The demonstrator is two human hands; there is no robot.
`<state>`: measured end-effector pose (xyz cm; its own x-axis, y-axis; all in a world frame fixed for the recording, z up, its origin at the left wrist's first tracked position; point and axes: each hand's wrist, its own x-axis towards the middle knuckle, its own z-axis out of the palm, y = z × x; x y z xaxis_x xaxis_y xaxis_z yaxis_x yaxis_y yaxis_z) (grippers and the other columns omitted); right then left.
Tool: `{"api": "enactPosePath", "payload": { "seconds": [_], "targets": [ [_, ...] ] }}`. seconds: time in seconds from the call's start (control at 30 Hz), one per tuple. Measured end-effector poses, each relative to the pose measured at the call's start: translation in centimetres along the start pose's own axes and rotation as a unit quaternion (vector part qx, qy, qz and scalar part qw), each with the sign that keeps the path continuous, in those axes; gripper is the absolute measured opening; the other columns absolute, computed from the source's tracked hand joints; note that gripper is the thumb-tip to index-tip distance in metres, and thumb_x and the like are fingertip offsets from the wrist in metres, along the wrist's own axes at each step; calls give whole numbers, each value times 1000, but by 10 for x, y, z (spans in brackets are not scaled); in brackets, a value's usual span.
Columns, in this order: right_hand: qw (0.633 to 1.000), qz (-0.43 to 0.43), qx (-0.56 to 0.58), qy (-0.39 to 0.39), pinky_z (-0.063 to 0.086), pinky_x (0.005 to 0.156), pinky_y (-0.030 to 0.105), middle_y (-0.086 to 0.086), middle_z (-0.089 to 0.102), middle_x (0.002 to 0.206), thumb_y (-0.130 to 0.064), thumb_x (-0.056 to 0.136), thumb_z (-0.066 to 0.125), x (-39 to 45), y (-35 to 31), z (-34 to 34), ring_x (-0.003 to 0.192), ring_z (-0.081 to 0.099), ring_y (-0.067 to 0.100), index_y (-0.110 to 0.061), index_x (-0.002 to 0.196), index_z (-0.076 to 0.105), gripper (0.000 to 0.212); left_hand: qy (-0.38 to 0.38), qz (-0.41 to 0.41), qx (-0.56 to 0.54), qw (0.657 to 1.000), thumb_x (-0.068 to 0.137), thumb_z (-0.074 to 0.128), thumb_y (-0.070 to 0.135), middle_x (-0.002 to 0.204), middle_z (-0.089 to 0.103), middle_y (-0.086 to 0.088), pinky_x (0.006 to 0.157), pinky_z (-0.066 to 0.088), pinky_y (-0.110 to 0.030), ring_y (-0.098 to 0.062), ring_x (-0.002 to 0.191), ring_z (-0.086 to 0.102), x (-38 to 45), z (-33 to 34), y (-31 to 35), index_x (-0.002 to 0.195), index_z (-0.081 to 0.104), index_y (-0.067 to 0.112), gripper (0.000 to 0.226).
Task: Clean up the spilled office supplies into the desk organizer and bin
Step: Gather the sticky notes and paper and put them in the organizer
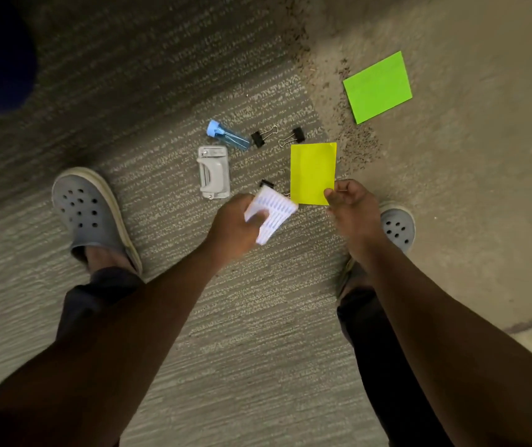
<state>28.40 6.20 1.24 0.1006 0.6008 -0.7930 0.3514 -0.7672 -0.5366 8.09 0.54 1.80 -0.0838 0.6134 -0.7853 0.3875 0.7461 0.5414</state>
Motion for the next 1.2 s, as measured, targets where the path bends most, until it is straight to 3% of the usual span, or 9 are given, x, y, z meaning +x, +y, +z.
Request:
{"api": "enactPosePath", "payload": {
  "seconds": [0.13,0.3,0.4,0.5,0.57,0.77,0.9,1.07,1.2],
  "targets": [
    [996,30,35,-75,40,55,23,-14,64,65,-22,93,61,-10,-12,-1,59,56,6,-26,81,60,12,-47,-167,-368,914,97,54,17,116,69,-8,99,46,-42,-27,111,63,8,-23,36,113,64,16,19],
    [983,72,9,-167,43,55,24,-12,72,77,-38,91,61,-10,-33,9,61,62,7,-25,88,68,14,-31,-136,-359,923,98,51,9,127,65,-8,109,41,-48,-25,119,60,26,-29,61,122,58,16,26],
    [991,24,-129,-40,46,53,18,-4,74,76,-50,89,58,18,-51,4,60,65,9,-20,82,73,34,-4,-106,-333,937,97,53,7,122,67,-6,102,47,-42,-22,114,62,33,-29,67,121,58,15,25],
    [919,-63,-364,134,43,79,28,10,68,104,-47,89,59,62,-67,-15,97,63,25,-11,106,65,40,5,-82,-325,942,97,54,7,119,68,-5,100,50,-43,-22,112,64,37,-34,67,111,59,19,19],
    [895,-93,-394,188,36,96,32,14,55,125,-45,87,62,91,-74,-31,117,50,29,-7,123,51,54,17,-76,-318,945,96,55,7,120,67,-8,100,50,-44,-23,111,64,40,-37,64,112,59,17,19],
    [875,-40,-418,239,37,102,42,14,44,137,-50,73,75,142,-87,-45,128,41,32,-7,134,35,84,66,-87,-314,943,96,57,13,112,71,-1,60,50,-19,-13,92,69,38,-47,47,112,60,18,18],
    [879,16,-419,225,36,104,40,16,42,138,-57,67,78,153,-89,-47,127,42,32,-5,134,36,94,77,-88,-332,936,95,57,8,111,72,-4,88,56,-41,-22,104,68,34,-52,37,106,62,19,16],
    [902,76,-362,221,48,97,36,12,55,131,-54,74,74,145,-89,-56,118,55,28,-10,126,53,71,78,-86,-322,940,93,59,9,102,73,3,88,55,-39,-16,96,70,27,-62,38,98,64,22,16],
    [956,29,-243,162,52,87,38,10,64,100,-34,83,66,103,-92,-56,96,63,30,-14,90,61,21,82,-99,-341,931,94,59,10,107,73,0,92,54,-43,-19,101,69,9,-79,54,101,64,22,15]
  ]
}}
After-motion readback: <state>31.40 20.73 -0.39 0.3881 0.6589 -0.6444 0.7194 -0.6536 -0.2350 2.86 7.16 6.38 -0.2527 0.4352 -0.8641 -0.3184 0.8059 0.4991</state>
